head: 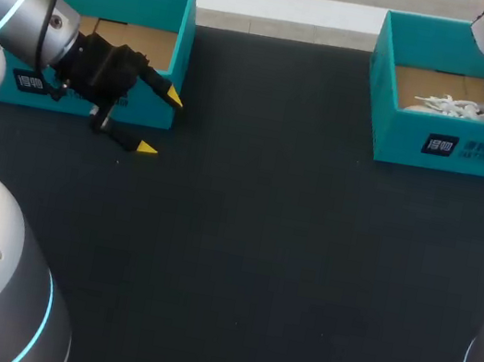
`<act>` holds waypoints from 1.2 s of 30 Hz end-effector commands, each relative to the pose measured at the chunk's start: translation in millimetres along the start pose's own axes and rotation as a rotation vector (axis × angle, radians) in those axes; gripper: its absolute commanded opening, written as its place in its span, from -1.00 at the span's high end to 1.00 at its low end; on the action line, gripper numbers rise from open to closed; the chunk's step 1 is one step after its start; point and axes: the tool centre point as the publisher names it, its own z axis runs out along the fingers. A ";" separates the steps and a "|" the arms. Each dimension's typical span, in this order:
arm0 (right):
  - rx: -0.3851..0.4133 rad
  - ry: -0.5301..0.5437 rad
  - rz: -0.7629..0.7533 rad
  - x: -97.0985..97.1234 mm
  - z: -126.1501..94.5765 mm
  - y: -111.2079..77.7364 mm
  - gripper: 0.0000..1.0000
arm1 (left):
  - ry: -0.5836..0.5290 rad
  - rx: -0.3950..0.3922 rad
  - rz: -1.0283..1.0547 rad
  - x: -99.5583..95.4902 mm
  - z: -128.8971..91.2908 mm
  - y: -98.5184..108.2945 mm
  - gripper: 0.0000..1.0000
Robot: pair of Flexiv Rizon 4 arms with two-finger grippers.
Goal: Take the shoe out of the shoebox, open the shoe tongue, remove and reinsert the insole, then place the shoe into the shoebox
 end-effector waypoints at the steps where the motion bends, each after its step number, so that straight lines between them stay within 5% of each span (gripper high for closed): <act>1: 0.003 0.018 -0.002 -3.2 -2.5 -0.4 1.00 | -0.001 -0.002 0.001 1.1 0.1 -0.7 -1.00; 9: 0.003 0.018 -0.002 -3.2 -2.5 -0.4 1.00 | -0.001 -0.002 0.001 1.1 0.1 -0.7 -1.00; 21: 0.094 0.002 0.022 -32.0 51.9 -68.1 1.00 | -0.001 -0.002 0.001 1.1 0.1 -0.7 -1.00; 30: 0.078 0.032 0.092 -40.5 81.4 -87.5 1.00 | -0.001 -0.002 0.001 1.1 0.1 -0.7 -1.00; 36: 0.177 0.081 0.305 -37.8 86.9 -101.5 1.00 | -0.001 -0.002 0.001 1.1 0.1 -0.7 -1.00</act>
